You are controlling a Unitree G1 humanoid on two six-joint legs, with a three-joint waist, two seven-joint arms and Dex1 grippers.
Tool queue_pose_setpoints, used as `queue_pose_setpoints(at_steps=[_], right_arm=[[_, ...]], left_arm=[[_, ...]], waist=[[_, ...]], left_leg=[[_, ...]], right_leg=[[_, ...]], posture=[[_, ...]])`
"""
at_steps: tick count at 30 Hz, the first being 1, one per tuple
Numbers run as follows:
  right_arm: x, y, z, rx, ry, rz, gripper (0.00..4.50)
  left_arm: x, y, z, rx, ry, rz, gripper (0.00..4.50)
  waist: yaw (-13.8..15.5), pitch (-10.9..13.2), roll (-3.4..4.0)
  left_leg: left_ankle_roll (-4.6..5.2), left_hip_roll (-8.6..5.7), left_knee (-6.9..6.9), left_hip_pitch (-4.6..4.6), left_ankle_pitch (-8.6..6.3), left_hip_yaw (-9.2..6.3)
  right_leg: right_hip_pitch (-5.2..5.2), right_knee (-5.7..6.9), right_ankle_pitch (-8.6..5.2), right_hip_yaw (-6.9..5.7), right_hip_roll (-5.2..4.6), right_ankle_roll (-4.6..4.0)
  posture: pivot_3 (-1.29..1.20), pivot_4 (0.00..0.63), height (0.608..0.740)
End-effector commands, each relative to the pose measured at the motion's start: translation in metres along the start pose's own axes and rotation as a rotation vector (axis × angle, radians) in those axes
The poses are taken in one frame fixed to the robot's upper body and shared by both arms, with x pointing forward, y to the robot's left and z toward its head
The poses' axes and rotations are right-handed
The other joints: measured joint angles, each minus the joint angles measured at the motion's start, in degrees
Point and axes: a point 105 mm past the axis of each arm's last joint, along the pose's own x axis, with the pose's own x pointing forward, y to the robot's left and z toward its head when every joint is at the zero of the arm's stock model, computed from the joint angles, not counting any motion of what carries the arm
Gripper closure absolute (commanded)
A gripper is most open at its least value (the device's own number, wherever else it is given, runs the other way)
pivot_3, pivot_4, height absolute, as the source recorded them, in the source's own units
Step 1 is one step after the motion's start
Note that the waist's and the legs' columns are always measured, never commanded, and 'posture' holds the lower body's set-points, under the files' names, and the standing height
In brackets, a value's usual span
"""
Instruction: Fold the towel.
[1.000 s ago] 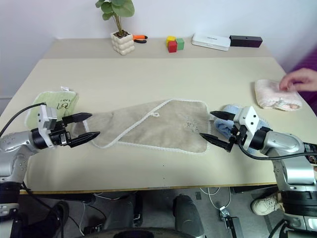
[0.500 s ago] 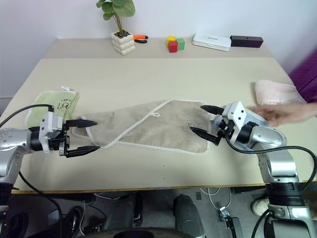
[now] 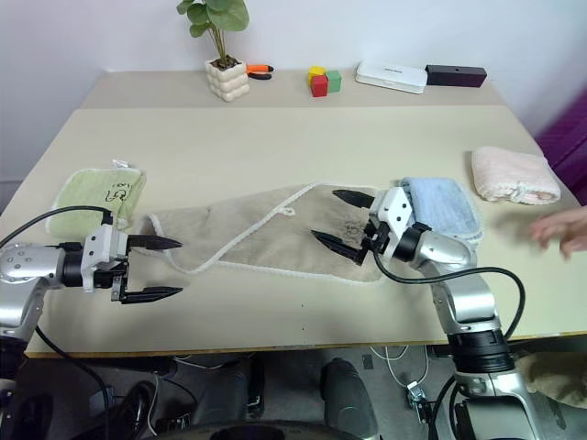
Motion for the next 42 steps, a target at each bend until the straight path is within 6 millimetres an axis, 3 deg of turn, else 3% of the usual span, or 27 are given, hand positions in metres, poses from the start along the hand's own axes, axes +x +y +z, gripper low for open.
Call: queue_pose_setpoints(at_steps=[1,9,10,13,19,28,34,38,42], right_arm=[[0.007,0.001,0.012,-0.061,-0.060,-0.025,0.00],[0.020,0.012,0.007,-0.063,-0.096,-0.061,0.00],[0.021,0.012,0.007,-0.064,-0.099,-0.065,0.00],[0.022,0.014,0.007,-0.068,-0.103,-0.076,0.00],[0.017,0.011,0.005,-0.082,-0.089,-0.099,0.00],[0.020,0.009,0.003,-0.082,-0.088,-0.085,0.00],[0.026,0.008,0.004,-0.086,-0.097,-0.073,0.00],[0.025,0.008,0.003,-0.086,-0.095,-0.071,0.00],[0.025,0.009,0.004,-0.085,-0.095,-0.074,0.00]], left_arm=[[0.003,0.010,-0.003,0.062,0.033,0.022,0.04],[0.017,0.024,-0.012,0.069,0.034,0.023,0.04],[0.019,0.024,-0.013,0.061,0.031,0.009,0.28],[0.026,0.023,-0.015,0.077,0.029,-0.021,1.35],[0.024,0.024,-0.011,0.097,0.011,-0.055,4.46],[0.001,0.034,0.002,0.107,-0.039,-0.010,4.46],[-0.003,0.030,0.002,-0.128,-0.083,-0.063,4.46],[0.001,0.015,-0.005,-0.071,-0.027,-0.108,2.62],[0.006,0.023,0.000,-0.031,-0.041,-0.062,2.62]], waist=[[0.07,0.00,-0.01],[-0.02,0.00,-0.01],[-0.01,0.00,-0.01],[0.03,-0.01,-0.01],[-0.02,-0.01,-0.01],[-0.05,0.00,-0.01],[-0.13,0.00,-0.01],[-0.19,0.00,0.00],[0.12,0.00,-0.01]], left_leg=[[0.00,0.00,0.00,-0.01,0.00,0.00],[-0.01,0.00,0.00,0.00,0.01,0.01],[-0.01,0.00,0.00,0.00,0.01,0.01],[-0.02,0.00,0.00,0.00,0.01,0.01],[-0.02,0.00,0.00,0.00,0.01,0.01],[-0.01,0.00,0.00,0.00,0.01,0.00],[-0.01,0.00,0.00,0.00,0.02,-0.01],[-0.01,0.00,-0.02,0.01,0.02,0.00],[-0.03,0.01,0.00,0.00,0.03,-0.01]], right_leg=[[0.00,0.00,0.00,0.00,0.00,0.00],[-0.01,0.05,0.00,-0.01,0.01,0.03],[-0.01,0.04,0.00,-0.01,0.01,0.03],[0.00,0.05,0.00,0.00,0.01,0.04],[0.00,0.05,0.00,-0.01,0.01,0.04],[0.00,0.05,0.00,0.00,0.01,0.04],[0.00,0.07,-0.01,-0.01,0.02,0.06],[-0.01,0.07,-0.03,0.00,0.01,0.09],[-0.02,0.11,-0.03,-0.01,0.01,0.08]], posture=[[0.00,0.150,0.735],[0.00,0.150,0.735],[0.00,0.150,0.735],[0.00,0.150,0.735],[0.00,0.150,0.735],[0.00,0.150,0.735],[0.00,0.150,0.735],[0.00,0.150,0.735],[0.00,0.150,0.735]])
